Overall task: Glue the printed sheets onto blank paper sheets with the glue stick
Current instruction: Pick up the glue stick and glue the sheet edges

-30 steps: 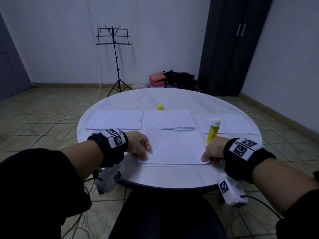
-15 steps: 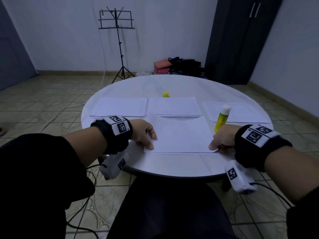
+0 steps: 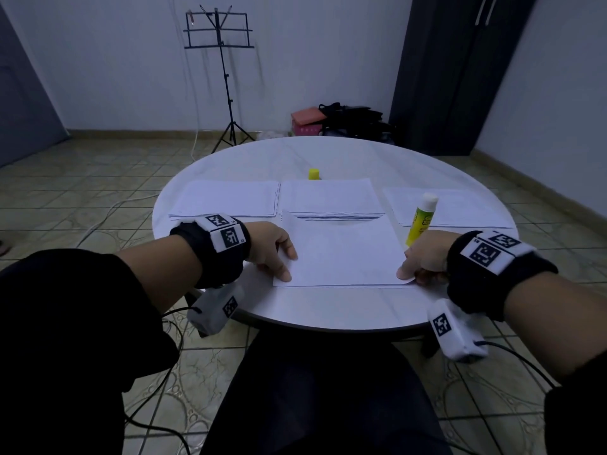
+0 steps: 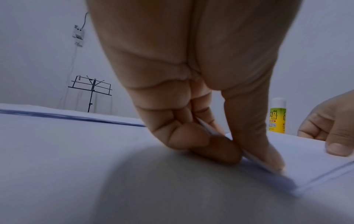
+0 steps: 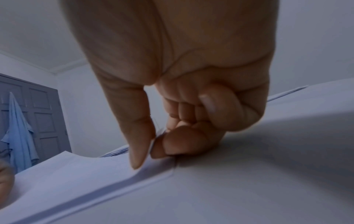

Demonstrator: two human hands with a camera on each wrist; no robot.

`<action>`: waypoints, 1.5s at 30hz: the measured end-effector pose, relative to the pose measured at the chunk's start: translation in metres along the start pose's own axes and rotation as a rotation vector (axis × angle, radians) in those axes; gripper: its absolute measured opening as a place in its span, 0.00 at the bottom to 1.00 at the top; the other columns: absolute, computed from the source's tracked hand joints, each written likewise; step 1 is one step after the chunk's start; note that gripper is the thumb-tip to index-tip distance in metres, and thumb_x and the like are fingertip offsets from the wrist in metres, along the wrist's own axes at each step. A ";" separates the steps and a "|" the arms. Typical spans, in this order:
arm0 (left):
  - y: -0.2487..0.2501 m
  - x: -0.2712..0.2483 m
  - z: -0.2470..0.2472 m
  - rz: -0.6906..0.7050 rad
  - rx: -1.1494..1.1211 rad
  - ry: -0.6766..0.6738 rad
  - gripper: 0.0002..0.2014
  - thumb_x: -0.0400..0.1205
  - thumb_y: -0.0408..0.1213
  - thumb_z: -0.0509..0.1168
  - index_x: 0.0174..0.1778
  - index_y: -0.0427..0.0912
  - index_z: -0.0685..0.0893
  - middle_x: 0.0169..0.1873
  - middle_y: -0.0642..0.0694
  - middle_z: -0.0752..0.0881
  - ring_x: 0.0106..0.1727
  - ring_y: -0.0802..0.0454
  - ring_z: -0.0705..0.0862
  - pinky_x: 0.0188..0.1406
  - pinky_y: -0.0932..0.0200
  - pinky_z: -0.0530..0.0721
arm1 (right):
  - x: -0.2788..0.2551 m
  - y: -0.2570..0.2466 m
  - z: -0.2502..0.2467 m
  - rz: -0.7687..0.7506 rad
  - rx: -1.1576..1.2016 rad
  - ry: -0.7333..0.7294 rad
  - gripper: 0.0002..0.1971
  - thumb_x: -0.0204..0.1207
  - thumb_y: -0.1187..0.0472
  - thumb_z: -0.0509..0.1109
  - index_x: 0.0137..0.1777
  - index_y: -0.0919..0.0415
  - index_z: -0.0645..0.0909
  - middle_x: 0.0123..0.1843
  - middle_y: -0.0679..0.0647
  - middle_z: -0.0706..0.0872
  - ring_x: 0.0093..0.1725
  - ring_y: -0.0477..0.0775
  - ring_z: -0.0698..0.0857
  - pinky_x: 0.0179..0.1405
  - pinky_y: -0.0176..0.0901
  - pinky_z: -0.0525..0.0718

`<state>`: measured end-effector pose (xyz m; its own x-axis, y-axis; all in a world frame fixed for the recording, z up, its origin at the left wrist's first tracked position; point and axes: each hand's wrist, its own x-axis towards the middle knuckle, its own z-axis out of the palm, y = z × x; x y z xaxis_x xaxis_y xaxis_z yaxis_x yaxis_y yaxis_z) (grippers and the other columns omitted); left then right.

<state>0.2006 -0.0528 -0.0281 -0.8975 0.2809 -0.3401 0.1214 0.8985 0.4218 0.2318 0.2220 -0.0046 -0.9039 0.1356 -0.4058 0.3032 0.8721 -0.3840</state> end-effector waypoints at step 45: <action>0.010 0.000 0.000 -0.038 0.143 -0.013 0.22 0.69 0.43 0.79 0.58 0.52 0.82 0.45 0.48 0.83 0.26 0.58 0.78 0.30 0.67 0.76 | 0.001 -0.004 0.008 -0.063 -0.338 0.034 0.09 0.73 0.58 0.73 0.38 0.57 0.75 0.40 0.52 0.80 0.46 0.56 0.78 0.32 0.35 0.73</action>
<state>0.2019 -0.0443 -0.0238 -0.8972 0.2494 -0.3645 0.1479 0.9473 0.2843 0.2318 0.2148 -0.0102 -0.9288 0.0874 -0.3600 0.1348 0.9849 -0.1088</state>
